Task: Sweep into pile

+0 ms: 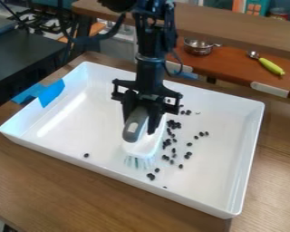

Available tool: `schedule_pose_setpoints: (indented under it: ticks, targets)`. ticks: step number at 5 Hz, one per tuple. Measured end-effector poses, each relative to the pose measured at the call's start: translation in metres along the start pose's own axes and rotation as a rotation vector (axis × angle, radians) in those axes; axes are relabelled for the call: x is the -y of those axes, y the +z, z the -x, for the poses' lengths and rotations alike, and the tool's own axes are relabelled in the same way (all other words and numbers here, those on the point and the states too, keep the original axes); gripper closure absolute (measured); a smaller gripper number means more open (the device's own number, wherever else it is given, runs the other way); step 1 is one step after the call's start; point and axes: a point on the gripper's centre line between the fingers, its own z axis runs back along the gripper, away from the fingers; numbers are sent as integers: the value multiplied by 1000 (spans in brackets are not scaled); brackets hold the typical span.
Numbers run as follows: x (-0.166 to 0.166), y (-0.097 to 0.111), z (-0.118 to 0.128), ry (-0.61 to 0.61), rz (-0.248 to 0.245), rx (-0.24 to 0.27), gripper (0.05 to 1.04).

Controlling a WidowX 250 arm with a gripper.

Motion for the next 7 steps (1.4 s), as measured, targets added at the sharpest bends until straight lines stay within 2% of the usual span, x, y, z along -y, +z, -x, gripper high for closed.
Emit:
schedule_pose_setpoints:
  ticks: [4, 6, 7]
  targets:
    - [85, 0, -2, -32, 44, -24, 589]
    - [97, 6, 6, -62, 80, -64, 588]
    - [76, 29, 7, -61, 140, -78, 589]
